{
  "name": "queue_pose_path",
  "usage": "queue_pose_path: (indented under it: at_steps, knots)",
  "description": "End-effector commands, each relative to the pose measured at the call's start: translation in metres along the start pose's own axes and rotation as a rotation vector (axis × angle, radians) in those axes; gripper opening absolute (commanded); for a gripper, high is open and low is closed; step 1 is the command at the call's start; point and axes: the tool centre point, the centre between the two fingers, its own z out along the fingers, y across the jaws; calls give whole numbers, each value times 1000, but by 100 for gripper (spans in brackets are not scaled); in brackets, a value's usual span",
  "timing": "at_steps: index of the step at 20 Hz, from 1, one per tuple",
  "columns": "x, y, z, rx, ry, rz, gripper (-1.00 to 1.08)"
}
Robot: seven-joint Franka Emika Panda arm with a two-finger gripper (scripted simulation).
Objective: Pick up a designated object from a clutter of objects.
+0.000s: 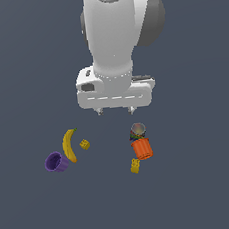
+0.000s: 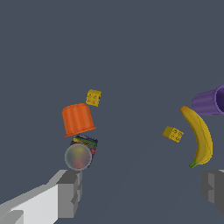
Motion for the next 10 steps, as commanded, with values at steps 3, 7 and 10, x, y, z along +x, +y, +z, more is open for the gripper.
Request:
queue_pose_path:
  at_steps: [3,7,10]
  knots:
    - [23,-12,31,6,-1,38,100]
    - [42,-25,65,11,-2,77,100]
    - [56,-34,92,14,-2,106,100]
